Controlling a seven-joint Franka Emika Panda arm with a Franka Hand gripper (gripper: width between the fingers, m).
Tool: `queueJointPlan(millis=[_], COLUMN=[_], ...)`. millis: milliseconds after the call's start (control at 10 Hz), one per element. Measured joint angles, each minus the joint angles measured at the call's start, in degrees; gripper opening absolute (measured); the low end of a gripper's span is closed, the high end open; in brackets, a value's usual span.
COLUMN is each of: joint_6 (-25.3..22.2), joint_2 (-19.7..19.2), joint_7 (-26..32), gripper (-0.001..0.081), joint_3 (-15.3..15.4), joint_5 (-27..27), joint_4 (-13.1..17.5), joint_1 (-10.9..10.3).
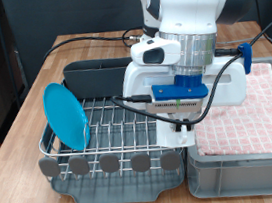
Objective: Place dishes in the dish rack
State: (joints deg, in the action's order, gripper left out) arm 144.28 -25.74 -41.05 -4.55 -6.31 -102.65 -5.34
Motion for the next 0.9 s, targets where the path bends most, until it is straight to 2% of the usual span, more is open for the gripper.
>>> queueJointPlan(millis=[400,600,900], joint_6=[-3.6,-6.2,-6.6], joint_2=[-4.3,-6.6,-9.1], joint_7=[3.4,3.9,4.0], gripper=[0.0072,0.0072,0.0072], joint_3=[1.5,1.9,2.0], joint_5=[2.8,3.6,3.7], joint_4=[4.8,7.0,8.7], joint_1=[2.0,2.5,2.6])
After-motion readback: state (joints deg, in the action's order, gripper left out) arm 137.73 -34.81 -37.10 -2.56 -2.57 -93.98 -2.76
